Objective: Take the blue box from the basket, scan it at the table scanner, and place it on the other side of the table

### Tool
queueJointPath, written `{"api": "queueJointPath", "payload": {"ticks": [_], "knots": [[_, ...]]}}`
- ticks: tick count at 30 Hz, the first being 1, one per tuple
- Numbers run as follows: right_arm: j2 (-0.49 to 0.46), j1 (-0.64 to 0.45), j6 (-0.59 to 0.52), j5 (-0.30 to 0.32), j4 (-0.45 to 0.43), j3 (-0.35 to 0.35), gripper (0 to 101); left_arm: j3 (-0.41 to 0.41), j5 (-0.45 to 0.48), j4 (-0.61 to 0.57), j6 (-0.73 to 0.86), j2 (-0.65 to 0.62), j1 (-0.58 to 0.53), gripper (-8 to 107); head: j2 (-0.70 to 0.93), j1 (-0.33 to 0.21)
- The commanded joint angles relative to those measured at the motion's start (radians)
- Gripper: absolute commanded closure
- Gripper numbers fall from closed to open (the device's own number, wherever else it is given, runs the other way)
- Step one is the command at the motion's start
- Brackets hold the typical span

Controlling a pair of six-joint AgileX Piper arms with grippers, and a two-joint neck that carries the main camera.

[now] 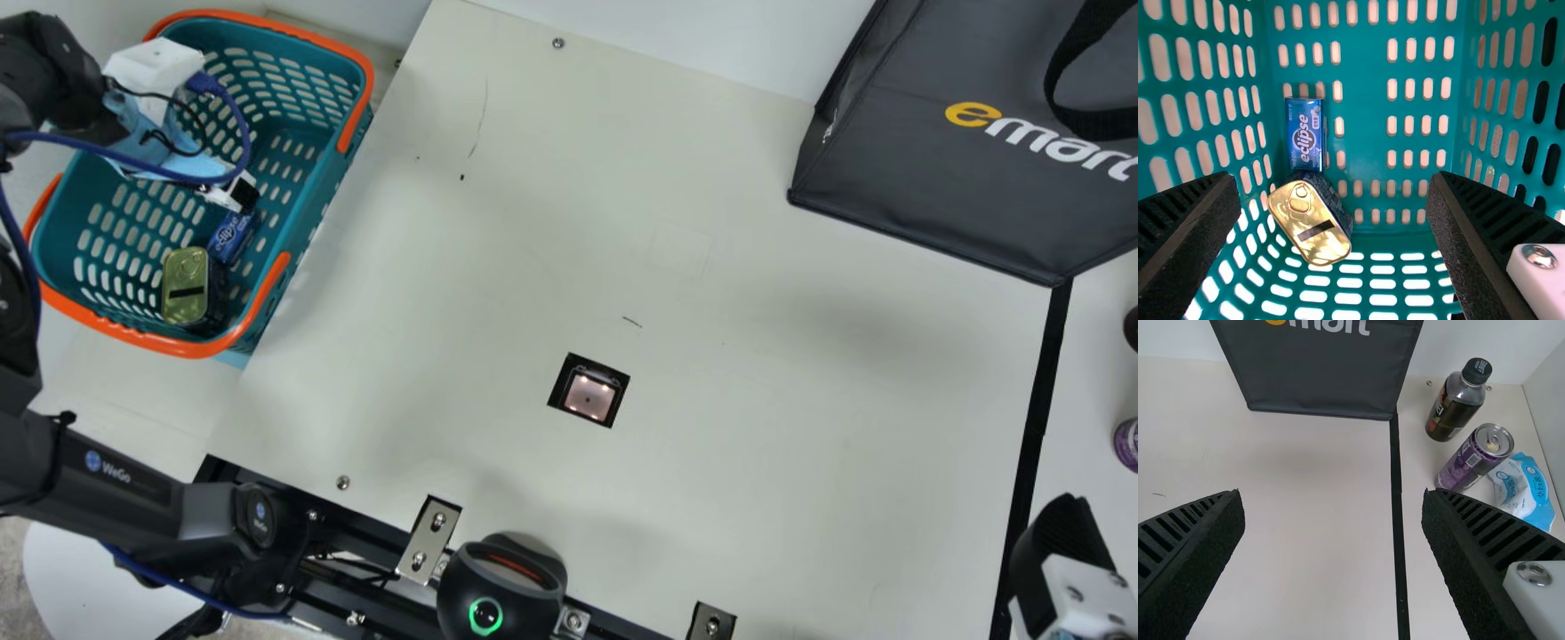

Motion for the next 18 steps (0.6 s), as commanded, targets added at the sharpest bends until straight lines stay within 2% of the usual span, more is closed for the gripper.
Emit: {"api": "queueJointPath", "payload": {"ticks": [1,18], "knots": [[0.0,0.0,0.0,0.0,0.0,0.0,6,0.019,-0.031,-0.001,0.011,0.003,0.002,9,0.004,-0.029],[0.0,0.0,0.0,0.0,0.0,0.0,6,0.101,-0.249,0.013,0.043,0.114,-0.009,9,0.004,-0.029]]}}
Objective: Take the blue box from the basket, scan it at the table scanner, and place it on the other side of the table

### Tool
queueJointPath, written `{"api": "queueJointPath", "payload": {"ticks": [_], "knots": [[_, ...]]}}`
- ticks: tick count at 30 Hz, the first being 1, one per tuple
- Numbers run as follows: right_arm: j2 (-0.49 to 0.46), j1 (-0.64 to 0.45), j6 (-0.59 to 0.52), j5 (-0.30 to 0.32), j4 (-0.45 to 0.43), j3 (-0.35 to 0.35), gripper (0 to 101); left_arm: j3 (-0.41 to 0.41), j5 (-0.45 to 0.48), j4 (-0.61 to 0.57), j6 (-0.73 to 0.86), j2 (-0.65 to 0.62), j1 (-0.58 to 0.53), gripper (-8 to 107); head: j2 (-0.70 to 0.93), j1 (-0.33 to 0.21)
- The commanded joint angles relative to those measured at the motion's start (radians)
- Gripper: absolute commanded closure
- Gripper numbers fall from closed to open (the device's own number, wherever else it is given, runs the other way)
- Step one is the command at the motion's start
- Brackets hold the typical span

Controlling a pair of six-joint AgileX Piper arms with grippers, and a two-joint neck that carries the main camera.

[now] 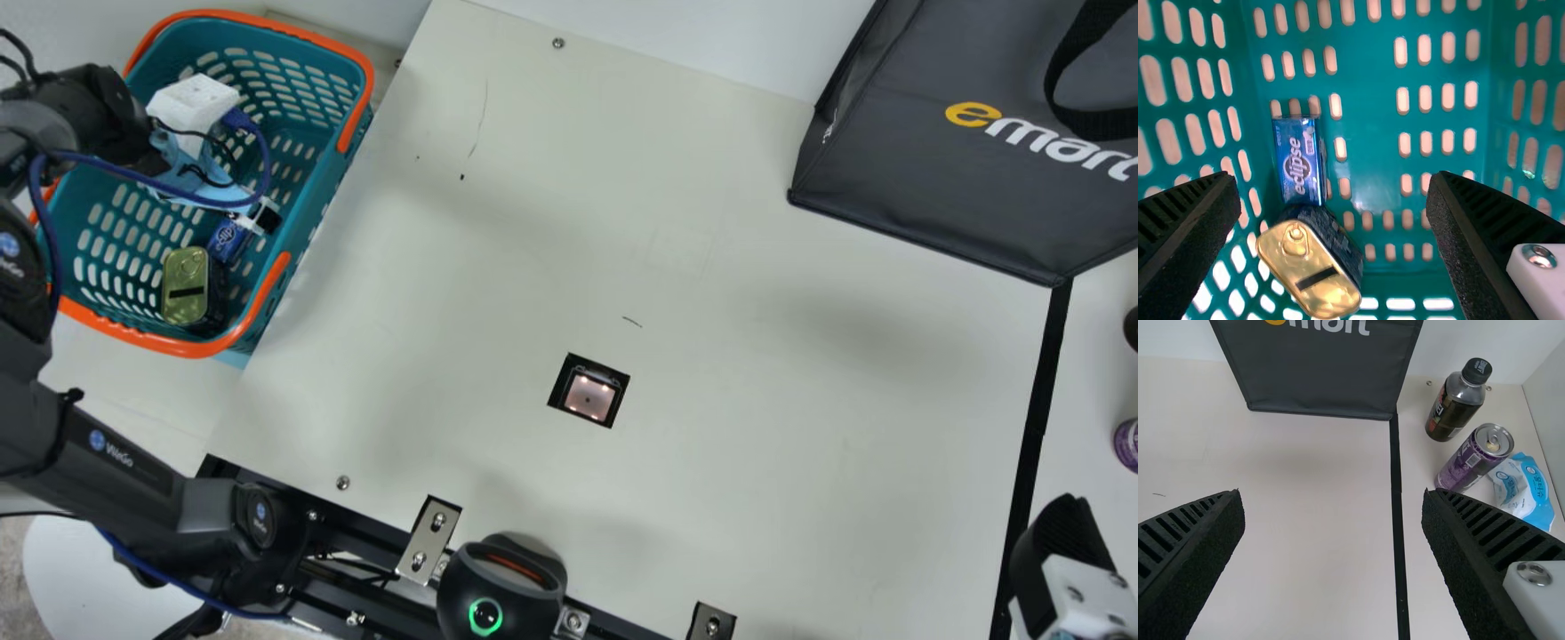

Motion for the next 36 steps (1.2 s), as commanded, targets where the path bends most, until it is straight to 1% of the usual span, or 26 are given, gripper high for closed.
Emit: {"api": "queueJointPath", "payload": {"ticks": [1,13,36], "knots": [[0.0,0.0,0.0,0.0,0.0,0.0,6,0.005,-0.026,0.007,-0.005,0.017,-0.001,9,0.002,-0.03],[0.0,0.0,0.0,0.0,0.0,0.0,6,0.018,-0.123,0.066,-0.068,0.111,-0.01,9,0.002,-0.03],[0.0,0.0,0.0,0.0,0.0,0.0,6,-0.006,-0.183,0.143,-0.179,0.21,-0.019,9,0.002,-0.03]]}}
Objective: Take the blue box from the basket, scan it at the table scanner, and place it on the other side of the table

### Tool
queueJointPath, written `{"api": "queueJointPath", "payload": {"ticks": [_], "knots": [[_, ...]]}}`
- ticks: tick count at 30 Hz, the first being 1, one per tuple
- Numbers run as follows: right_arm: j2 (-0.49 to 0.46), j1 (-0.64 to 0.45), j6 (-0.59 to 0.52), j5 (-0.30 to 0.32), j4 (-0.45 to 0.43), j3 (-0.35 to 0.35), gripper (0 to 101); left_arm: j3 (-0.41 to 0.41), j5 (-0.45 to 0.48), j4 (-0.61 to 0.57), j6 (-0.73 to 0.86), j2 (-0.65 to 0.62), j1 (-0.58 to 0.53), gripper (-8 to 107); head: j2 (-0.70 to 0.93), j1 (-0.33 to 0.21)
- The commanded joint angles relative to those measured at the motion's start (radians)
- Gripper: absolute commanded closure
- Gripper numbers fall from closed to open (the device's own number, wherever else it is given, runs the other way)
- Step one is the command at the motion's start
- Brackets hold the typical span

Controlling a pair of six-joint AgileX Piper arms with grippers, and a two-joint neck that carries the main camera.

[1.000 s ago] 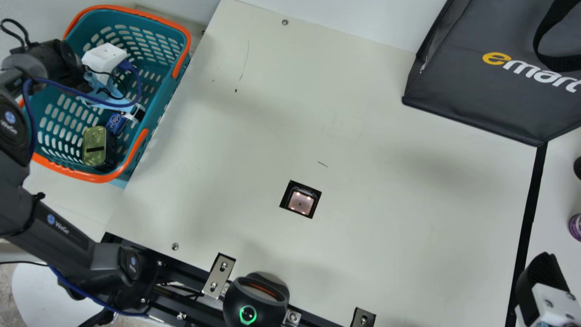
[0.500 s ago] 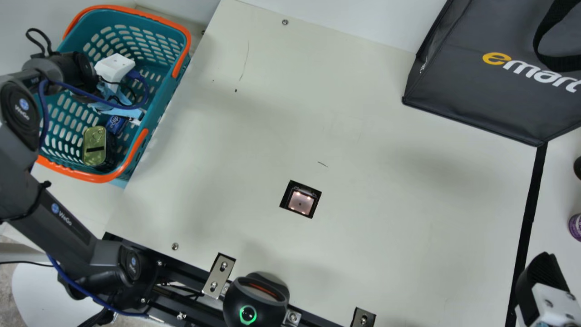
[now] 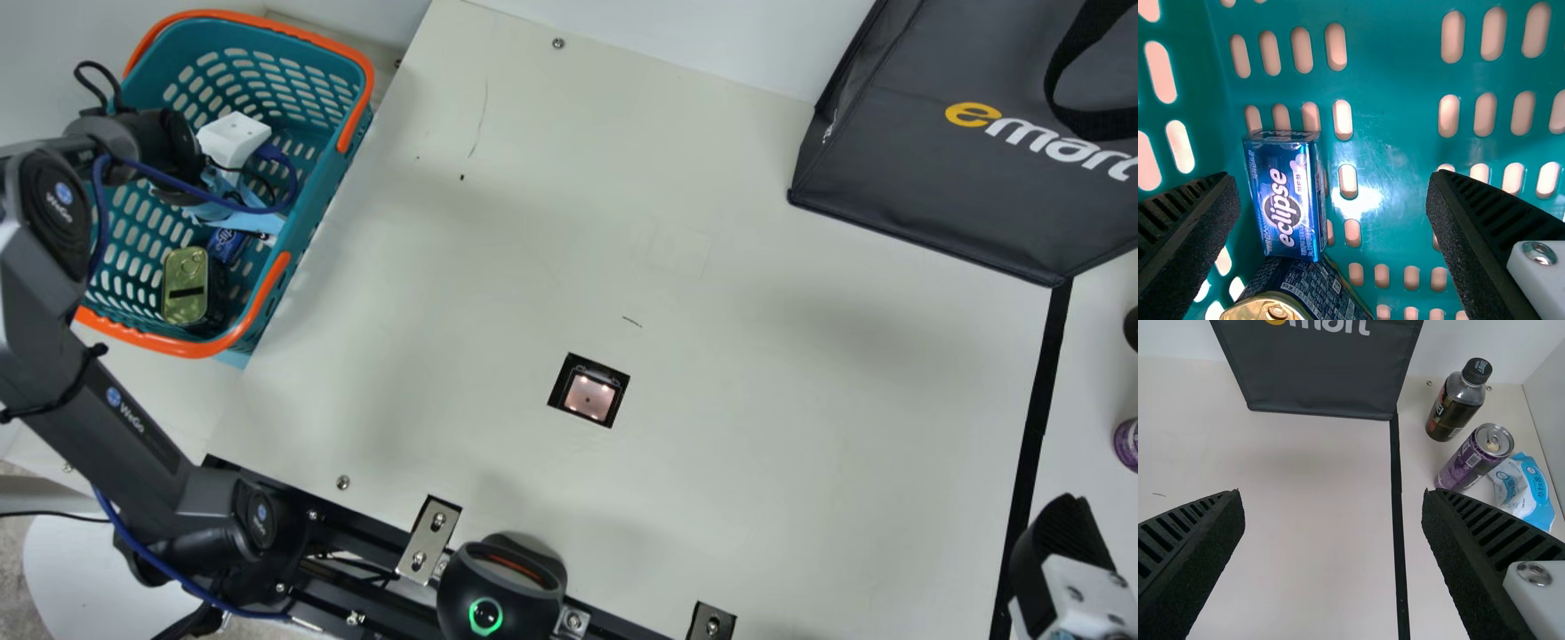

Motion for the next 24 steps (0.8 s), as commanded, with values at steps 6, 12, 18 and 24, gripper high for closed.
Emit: {"api": "queueJointPath", "payload": {"ticks": [6,12,18,24], "knots": [[0.0,0.0,0.0,0.0,0.0,0.0,6,-0.005,-0.013,0.008,-0.019,0.015,-0.001,9,0.004,-0.03],[0.0,0.0,0.0,0.0,0.0,0.0,6,-0.009,-0.02,0.01,-0.027,0.024,0.001,9,0.004,-0.03],[0.0,0.0,0.0,0.0,0.0,0.0,6,-0.016,-0.016,0.009,-0.036,0.037,0.003,9,0.004,-0.03],[0.0,0.0,0.0,0.0,0.0,0.0,6,-0.015,-0.01,0.009,-0.046,0.045,0.004,9,0.004,-0.03]]}}
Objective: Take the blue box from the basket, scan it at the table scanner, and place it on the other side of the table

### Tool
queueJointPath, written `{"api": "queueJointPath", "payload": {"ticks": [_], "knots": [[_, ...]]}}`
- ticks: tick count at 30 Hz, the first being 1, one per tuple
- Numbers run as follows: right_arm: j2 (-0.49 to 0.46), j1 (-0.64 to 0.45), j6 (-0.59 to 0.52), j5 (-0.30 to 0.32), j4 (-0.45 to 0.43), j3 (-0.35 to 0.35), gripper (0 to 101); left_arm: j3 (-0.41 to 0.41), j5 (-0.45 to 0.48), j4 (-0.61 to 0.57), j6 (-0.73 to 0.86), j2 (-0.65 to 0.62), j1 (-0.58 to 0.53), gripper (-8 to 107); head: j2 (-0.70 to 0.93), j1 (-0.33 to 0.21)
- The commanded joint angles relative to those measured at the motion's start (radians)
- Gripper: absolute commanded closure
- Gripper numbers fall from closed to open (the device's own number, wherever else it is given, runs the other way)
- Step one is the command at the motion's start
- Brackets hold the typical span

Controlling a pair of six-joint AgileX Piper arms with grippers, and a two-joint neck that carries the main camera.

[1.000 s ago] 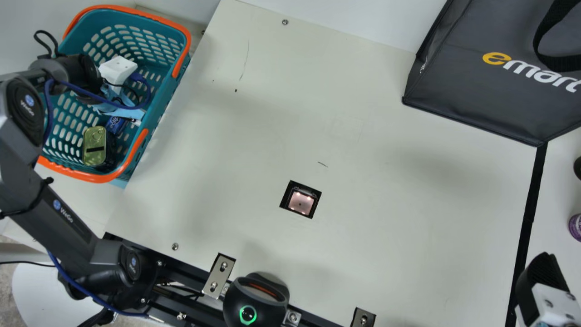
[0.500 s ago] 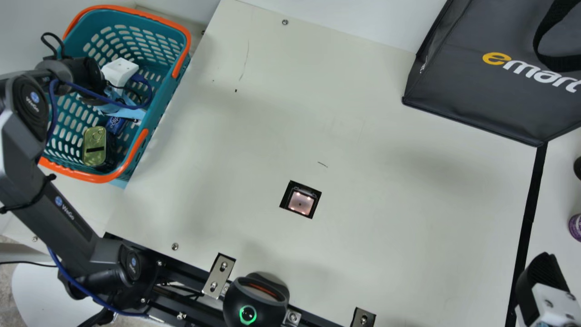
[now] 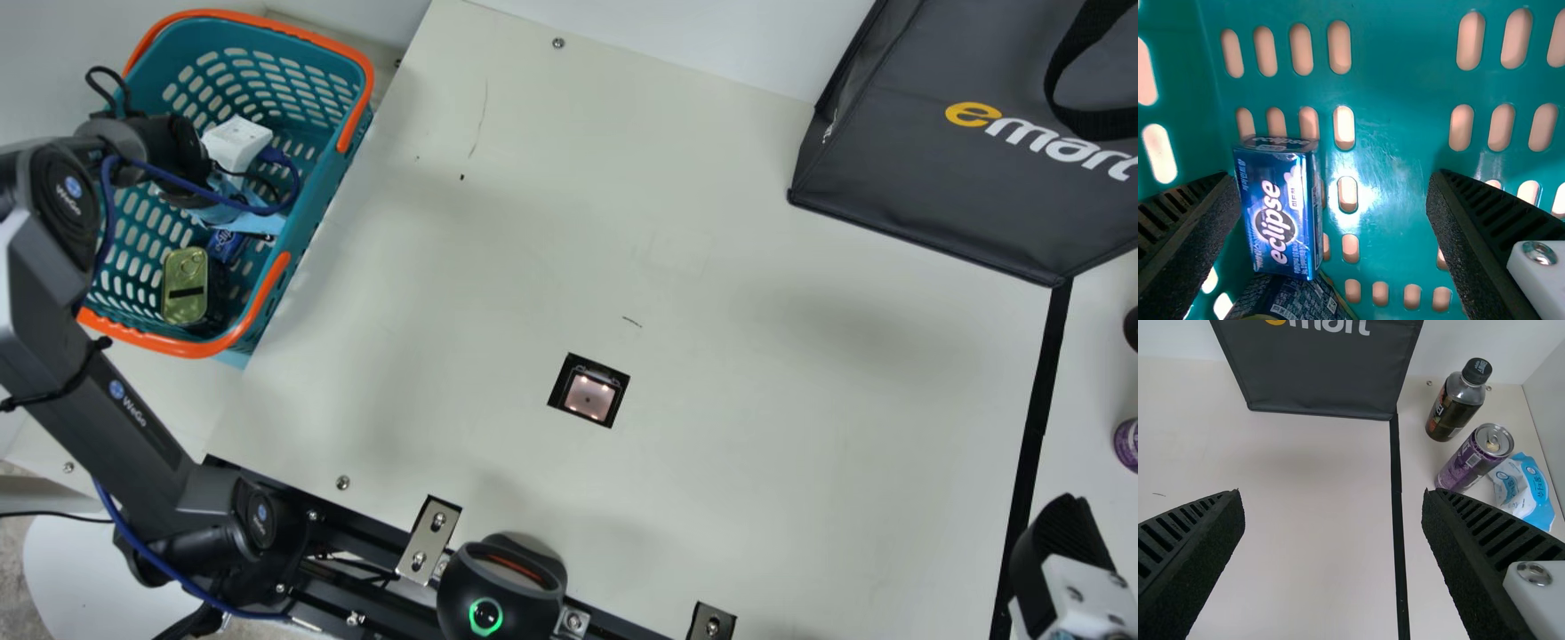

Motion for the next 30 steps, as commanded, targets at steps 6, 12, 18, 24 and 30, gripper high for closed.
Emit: {"api": "queueJointPath", "payload": {"ticks": [6,12,18,24,30], "knots": [[0.0,0.0,0.0,0.002,0.0,0.0,6,0.0,0.017,-0.021,-0.001,0.001,0.0,9,0.004,-0.03],[0.0,0.0,0.0,0.002,0.0,0.0,6,0.001,0.035,-0.05,0.007,-0.005,-0.004,9,0.004,-0.03],[0.0,0.0,0.0,0.002,0.0,0.0,6,0.005,0.054,-0.086,0.021,-0.015,-0.013,9,0.004,-0.03],[0.0,0.0,0.0,0.002,0.0,0.0,6,0.005,0.062,-0.095,0.008,-0.023,-0.017,9,0.004,-0.03],[0.0,0.0,0.0,0.002,0.0,0.0,6,-0.017,0.081,-0.109,0.015,-0.026,0.002,9,0.004,-0.03]]}}
